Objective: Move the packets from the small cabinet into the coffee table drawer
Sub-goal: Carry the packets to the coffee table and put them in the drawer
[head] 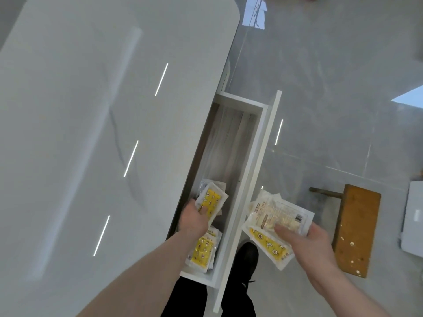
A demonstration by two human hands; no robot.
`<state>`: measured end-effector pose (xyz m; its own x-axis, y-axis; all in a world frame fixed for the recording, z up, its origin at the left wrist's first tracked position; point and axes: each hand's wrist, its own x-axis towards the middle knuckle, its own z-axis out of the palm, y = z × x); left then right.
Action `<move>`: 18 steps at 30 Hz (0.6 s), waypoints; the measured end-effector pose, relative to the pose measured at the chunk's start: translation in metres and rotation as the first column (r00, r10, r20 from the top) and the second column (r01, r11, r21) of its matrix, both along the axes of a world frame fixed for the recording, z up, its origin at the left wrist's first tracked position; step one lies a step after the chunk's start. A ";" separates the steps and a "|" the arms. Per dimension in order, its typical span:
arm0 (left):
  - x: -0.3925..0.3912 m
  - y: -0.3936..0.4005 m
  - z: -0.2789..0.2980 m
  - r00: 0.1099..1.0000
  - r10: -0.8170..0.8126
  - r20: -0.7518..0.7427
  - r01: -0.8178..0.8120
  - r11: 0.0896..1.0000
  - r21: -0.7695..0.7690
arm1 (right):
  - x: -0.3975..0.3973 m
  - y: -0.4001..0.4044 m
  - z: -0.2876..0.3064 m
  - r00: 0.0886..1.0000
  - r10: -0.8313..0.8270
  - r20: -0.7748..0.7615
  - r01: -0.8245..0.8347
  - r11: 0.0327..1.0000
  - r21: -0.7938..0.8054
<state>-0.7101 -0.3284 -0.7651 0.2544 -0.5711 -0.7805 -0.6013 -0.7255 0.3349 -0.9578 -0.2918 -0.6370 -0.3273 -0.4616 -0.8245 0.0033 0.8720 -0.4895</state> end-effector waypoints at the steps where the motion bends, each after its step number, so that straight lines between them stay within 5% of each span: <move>1: 0.001 0.000 0.000 0.999 -0.014 -0.037 0.013 1.000 -0.012 | 0.001 -0.002 0.000 1.000 -0.003 0.011 0.003 1.000 -0.008; 6: -0.003 -0.017 -0.004 0.988 -0.099 -0.115 0.093 0.994 -0.053 | 0.003 -0.011 -0.001 0.998 -0.009 0.055 0.010 0.999 -0.035; 13: -0.004 -0.014 -0.013 0.917 -0.398 0.037 0.396 0.917 0.056 | 0.004 -0.008 0.000 0.996 -0.029 0.082 0.031 0.999 -0.026; 18: 0.003 0.005 0.043 0.781 -0.624 0.000 0.615 0.770 -0.169 | 0.009 -0.007 0.013 0.994 -0.048 0.099 0.050 0.999 -0.015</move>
